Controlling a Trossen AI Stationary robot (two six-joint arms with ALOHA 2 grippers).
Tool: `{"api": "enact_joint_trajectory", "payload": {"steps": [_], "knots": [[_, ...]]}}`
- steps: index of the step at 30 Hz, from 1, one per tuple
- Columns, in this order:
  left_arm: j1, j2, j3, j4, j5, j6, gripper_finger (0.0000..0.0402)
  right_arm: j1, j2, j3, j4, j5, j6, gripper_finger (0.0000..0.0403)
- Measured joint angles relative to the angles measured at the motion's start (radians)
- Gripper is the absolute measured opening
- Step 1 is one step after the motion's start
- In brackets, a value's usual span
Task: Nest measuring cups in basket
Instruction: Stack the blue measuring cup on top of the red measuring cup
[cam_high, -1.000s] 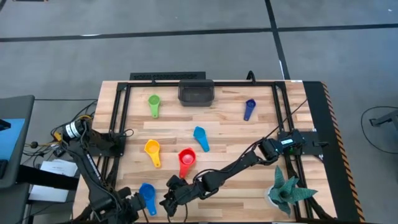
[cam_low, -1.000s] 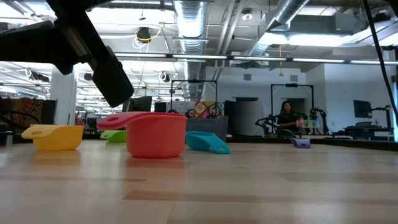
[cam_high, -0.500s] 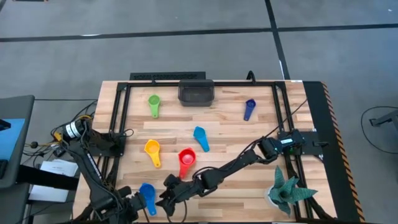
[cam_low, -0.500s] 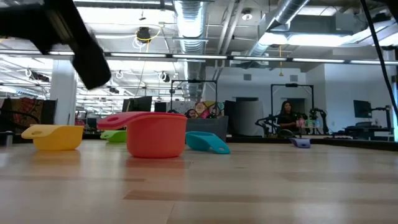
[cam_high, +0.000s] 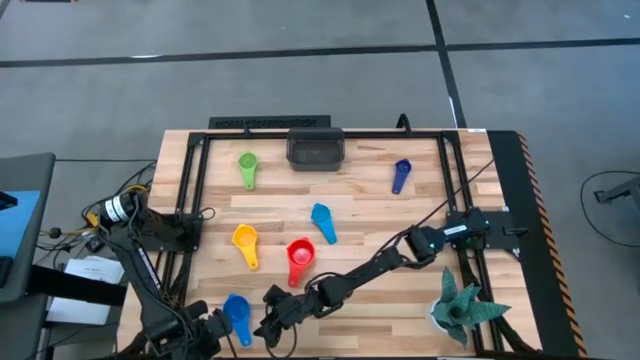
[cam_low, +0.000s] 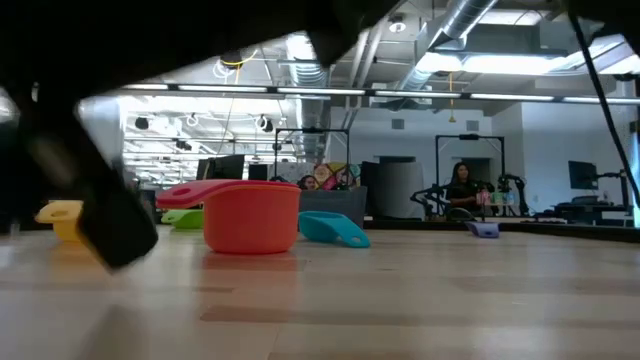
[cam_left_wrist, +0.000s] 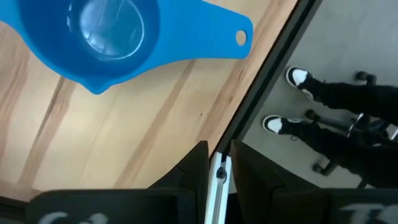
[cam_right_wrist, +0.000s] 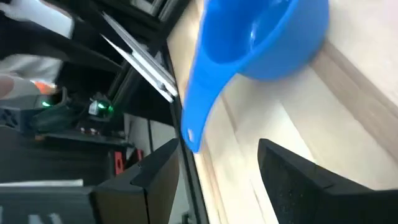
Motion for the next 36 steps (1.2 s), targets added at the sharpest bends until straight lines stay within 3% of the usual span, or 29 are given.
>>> {"api": "enact_joint_trajectory", "payload": {"steps": [5,15,23,36], "knots": [[-0.001,0.0,0.0,0.0,-0.001,-0.022,0.0057,-0.013,0.015,0.11,-0.055,-0.051,-0.05,0.024],[0.02,0.0,0.0,-0.018,-0.088,-0.043,0.0057,-0.032,0.061,0.107,-0.041,-0.089,-0.023,0.024],[0.034,-0.001,0.0,-0.028,-0.049,-0.055,0.0057,-0.046,0.115,0.179,-0.032,-0.126,-0.02,0.0238],[0.048,0.025,0.0,0.006,-0.022,-0.043,0.0057,-0.07,0.118,0.187,-0.036,-0.125,-0.049,0.0172]]}}
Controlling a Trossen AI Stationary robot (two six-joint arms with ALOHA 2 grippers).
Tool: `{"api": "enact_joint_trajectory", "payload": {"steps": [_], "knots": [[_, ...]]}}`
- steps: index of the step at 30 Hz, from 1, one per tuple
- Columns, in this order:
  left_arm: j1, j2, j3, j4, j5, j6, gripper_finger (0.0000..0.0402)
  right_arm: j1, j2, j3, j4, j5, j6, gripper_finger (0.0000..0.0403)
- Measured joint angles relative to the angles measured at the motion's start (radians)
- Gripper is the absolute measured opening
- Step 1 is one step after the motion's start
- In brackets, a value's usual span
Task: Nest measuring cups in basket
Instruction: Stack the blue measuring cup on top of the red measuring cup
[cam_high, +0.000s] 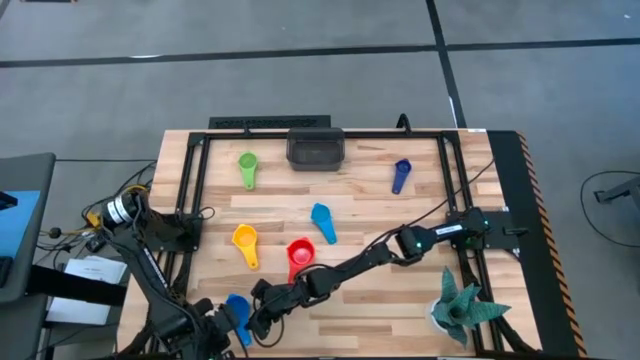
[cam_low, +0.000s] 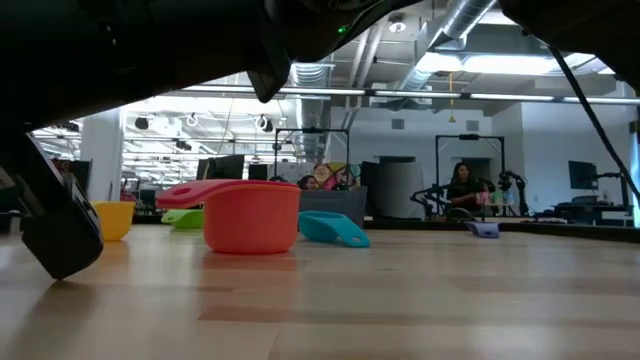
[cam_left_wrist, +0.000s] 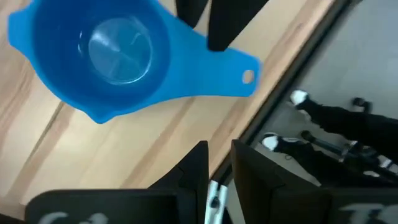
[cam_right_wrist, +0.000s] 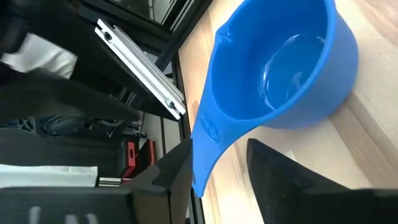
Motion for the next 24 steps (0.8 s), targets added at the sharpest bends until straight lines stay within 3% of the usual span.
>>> {"api": "enact_joint_trajectory", "payload": {"steps": [5,10,14,24], "knots": [[0.005,0.041,0.0,0.039,0.083,0.004,0.0057,-0.004,0.0,0.0,-0.019,0.001,0.004,0.0148],[0.007,0.031,0.0,0.025,0.053,-0.05,0.0057,-0.001,-0.02,0.0,-0.117,0.035,0.019,0.0142],[0.003,0.03,0.0,0.011,0.076,-0.084,0.0057,0.004,-0.048,-0.003,-0.239,0.085,0.018,0.0148],[0.002,0.03,0.0,-0.041,0.112,-0.116,0.0057,0.004,-0.058,-0.002,-0.206,0.11,0.003,0.0172]]}}
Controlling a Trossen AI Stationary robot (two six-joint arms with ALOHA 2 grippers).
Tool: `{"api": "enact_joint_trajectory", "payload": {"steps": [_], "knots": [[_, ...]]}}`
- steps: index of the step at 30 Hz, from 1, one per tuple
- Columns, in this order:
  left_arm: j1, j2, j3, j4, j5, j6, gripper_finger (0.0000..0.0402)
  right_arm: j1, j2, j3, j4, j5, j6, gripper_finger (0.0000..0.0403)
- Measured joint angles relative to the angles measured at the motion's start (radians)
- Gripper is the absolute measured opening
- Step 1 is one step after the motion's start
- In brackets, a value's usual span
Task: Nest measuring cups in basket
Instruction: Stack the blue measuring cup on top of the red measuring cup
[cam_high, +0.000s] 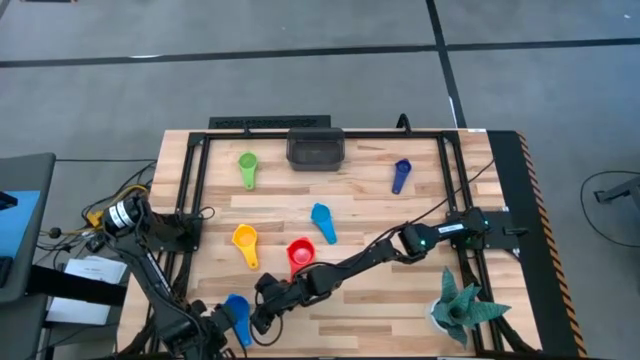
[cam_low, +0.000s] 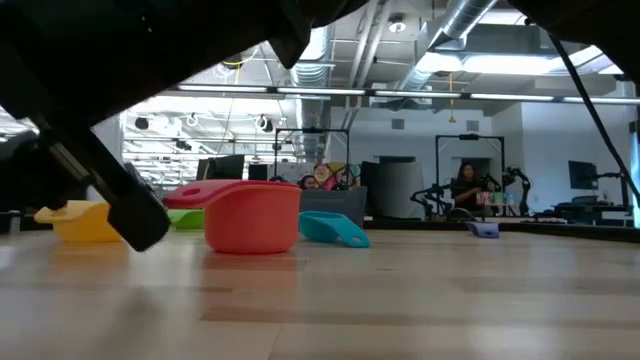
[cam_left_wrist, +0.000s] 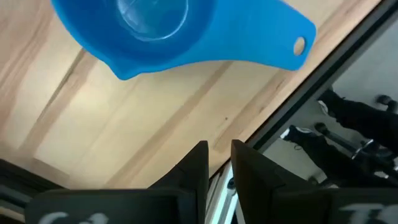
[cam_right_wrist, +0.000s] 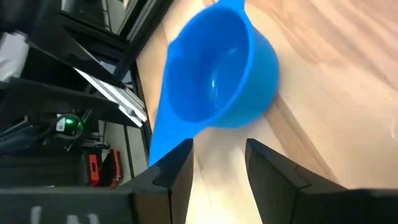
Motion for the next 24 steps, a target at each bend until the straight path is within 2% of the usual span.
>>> {"api": "enact_joint_trajectory", "payload": {"steps": [13,19,24], "knots": [[-0.002,0.0,0.0,0.001,0.05,0.011,0.0057,-0.007,-0.003,0.068,-0.036,0.112,-0.111,0.0155],[-0.002,0.0,0.0,0.0,0.052,0.011,0.0057,-0.016,-0.003,0.07,0.001,0.097,-0.246,0.0159],[-0.002,0.0,0.0,0.0,0.061,0.011,0.0057,-0.026,-0.003,0.07,0.025,0.026,-0.401,0.0146]]}}
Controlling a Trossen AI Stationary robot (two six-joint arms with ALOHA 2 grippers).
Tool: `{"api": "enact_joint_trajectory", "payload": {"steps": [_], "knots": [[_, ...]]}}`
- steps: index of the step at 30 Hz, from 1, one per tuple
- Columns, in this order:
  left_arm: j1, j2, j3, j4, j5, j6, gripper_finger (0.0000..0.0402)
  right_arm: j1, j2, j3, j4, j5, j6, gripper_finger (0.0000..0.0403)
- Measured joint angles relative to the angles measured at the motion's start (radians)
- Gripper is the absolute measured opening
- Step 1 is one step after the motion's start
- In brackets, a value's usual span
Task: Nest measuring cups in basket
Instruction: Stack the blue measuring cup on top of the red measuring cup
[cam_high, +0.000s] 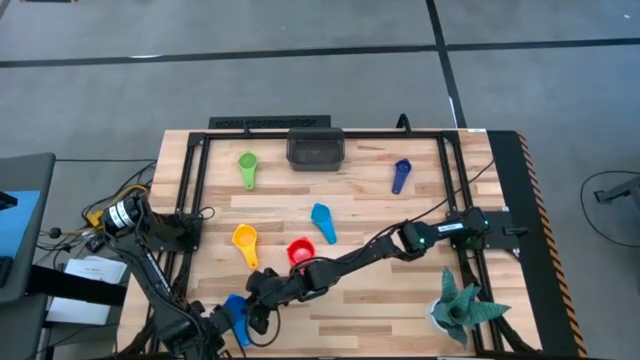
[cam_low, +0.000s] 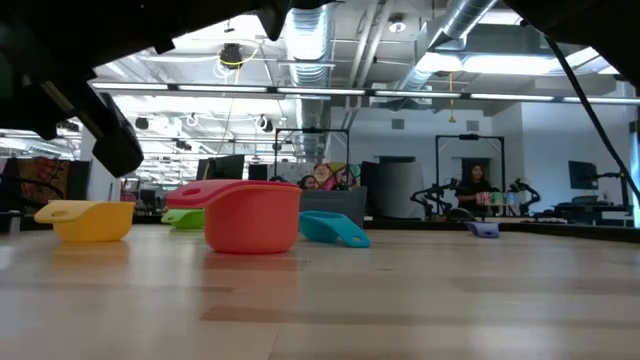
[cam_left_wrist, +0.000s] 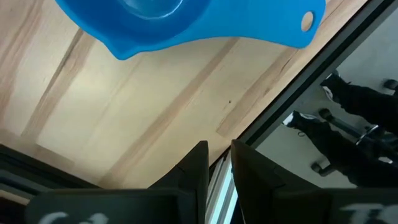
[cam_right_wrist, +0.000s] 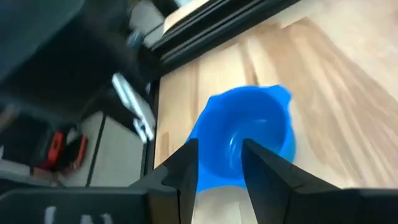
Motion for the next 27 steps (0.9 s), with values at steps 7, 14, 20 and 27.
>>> {"api": "enact_joint_trajectory", "payload": {"steps": [7,14,20,27], "knots": [[0.0,0.0,0.0,-0.013,0.032,0.003,0.0057,-0.009,0.0,0.0,-0.01,-0.056,-0.412,0.0141],[0.0,0.0,0.0,-0.013,0.082,0.002,0.0057,-0.005,0.0,0.0,-0.094,-0.164,-0.952,0.0175],[0.0,0.0,0.004,-0.016,0.093,-0.038,0.0057,-0.009,0.002,0.0,-0.147,-0.144,-1.205,0.0211],[0.0,0.001,0.019,-0.018,0.085,-0.063,0.0057,-0.003,0.002,0.0,-0.093,-0.123,-1.475,0.0221]]}}
